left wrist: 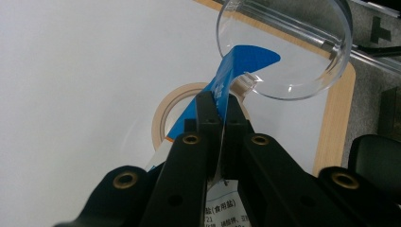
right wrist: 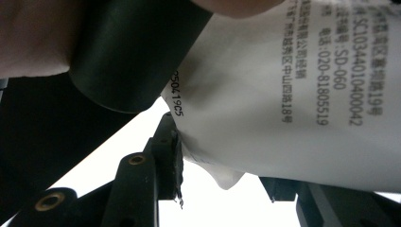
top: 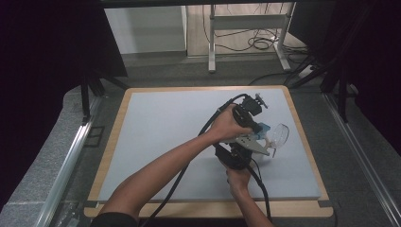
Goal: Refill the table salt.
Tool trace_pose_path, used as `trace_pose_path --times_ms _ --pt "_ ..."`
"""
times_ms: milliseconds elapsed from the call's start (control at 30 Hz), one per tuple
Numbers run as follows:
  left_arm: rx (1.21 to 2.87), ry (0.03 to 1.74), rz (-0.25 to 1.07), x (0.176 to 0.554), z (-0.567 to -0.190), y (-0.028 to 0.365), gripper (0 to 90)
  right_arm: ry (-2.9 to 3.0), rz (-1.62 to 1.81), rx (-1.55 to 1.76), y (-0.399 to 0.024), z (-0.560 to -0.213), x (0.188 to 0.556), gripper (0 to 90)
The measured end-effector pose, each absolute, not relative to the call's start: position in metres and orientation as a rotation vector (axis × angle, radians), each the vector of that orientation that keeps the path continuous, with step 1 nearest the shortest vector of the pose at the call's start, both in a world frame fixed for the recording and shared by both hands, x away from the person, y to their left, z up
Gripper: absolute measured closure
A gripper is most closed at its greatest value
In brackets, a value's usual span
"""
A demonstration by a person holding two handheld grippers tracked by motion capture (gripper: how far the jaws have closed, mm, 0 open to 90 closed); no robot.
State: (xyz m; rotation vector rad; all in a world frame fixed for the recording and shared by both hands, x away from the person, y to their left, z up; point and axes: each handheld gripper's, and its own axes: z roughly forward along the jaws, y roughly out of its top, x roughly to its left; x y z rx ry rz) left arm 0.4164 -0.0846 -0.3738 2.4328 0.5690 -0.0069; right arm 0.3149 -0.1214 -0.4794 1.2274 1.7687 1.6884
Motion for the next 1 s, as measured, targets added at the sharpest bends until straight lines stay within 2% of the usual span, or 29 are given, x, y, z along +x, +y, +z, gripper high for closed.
trace_pose_path --times_ms 1000 --pt "2.435 0.571 -0.006 0.4171 -0.3735 -0.0844 90.0 1.763 1.689 1.221 -0.1211 -0.4785 0.3150 56.7"
